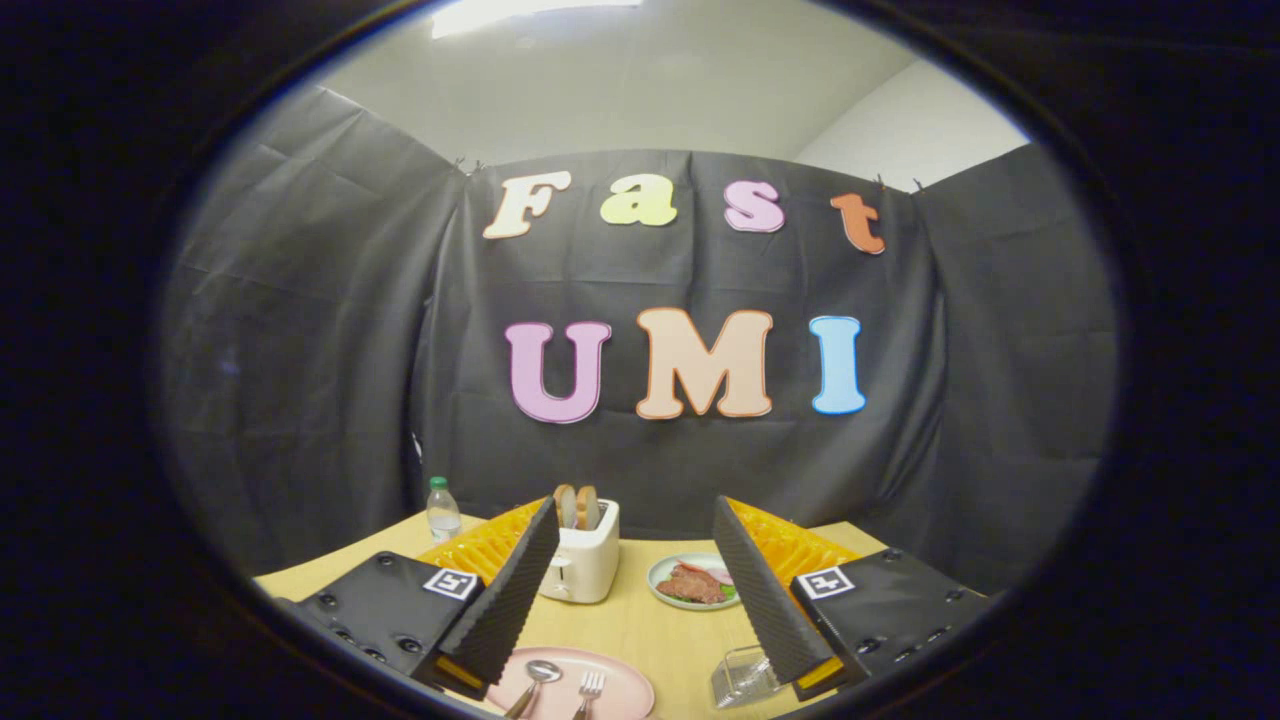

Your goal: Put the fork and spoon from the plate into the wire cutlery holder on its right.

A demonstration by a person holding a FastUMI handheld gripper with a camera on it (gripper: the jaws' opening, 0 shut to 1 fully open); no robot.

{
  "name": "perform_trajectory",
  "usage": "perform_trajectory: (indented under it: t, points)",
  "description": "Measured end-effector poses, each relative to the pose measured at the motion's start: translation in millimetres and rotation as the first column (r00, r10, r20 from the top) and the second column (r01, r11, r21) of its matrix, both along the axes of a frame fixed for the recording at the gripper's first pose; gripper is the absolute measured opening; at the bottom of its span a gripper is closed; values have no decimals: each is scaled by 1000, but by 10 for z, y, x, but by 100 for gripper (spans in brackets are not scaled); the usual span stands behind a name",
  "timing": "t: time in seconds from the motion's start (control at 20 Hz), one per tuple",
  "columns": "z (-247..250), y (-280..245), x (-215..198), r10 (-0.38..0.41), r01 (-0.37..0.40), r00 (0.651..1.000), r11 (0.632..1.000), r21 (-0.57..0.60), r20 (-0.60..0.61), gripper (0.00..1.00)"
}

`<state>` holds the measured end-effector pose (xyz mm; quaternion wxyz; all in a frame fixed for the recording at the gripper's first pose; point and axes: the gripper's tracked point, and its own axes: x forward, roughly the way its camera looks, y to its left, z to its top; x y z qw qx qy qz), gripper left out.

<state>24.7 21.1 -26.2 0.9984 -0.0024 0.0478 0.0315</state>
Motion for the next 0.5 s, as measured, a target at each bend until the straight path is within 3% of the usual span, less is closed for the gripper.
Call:
perform_trajectory:
  t: [0.5]
  points:
    - [-708,203,-82,67,-66,981,998,16,-184,99]
